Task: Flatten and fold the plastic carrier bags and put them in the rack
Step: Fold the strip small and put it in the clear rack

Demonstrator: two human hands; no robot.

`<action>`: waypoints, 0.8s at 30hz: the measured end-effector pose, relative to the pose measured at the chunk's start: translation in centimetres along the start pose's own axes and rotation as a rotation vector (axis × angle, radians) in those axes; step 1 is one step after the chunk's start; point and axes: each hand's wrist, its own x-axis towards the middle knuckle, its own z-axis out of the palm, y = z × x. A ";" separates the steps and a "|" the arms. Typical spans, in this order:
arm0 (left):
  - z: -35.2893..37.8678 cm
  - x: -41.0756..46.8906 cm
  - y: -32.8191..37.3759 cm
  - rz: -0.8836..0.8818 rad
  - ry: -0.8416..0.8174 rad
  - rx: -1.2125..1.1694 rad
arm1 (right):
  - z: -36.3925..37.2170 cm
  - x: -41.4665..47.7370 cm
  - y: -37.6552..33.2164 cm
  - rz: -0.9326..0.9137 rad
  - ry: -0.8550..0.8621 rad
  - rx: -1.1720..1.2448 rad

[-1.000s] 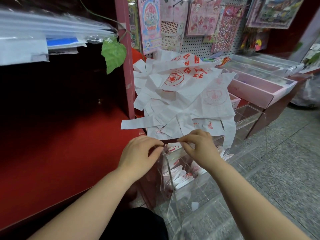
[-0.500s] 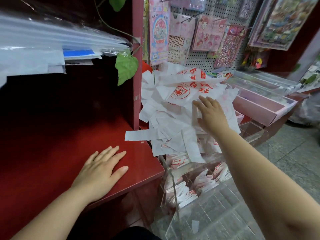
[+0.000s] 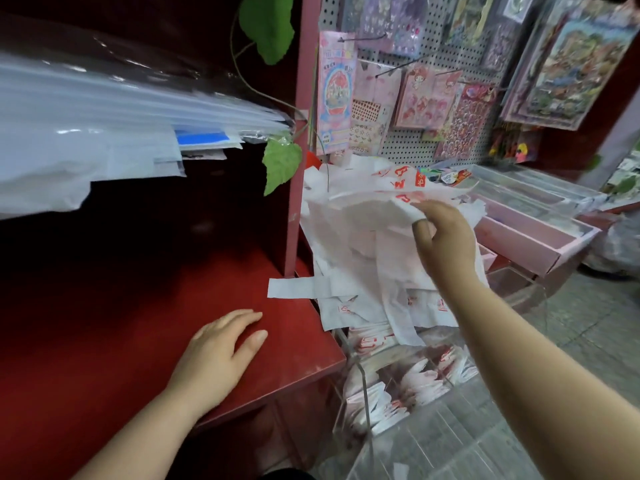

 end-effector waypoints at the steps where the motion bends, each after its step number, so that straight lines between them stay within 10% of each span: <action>1: -0.2 -0.5 -0.1 -0.025 0.097 -0.156 | -0.3 -1.2 -1.5 -0.037 0.062 0.055; 11: -6.2 -5.8 1.0 -0.404 0.028 -0.978 | 2.4 -14.6 -14.7 -0.473 -0.126 0.328; 24: -8.2 -5.7 -4.2 -0.424 0.076 -0.437 | 2.8 -17.2 -20.3 -0.320 -0.873 0.532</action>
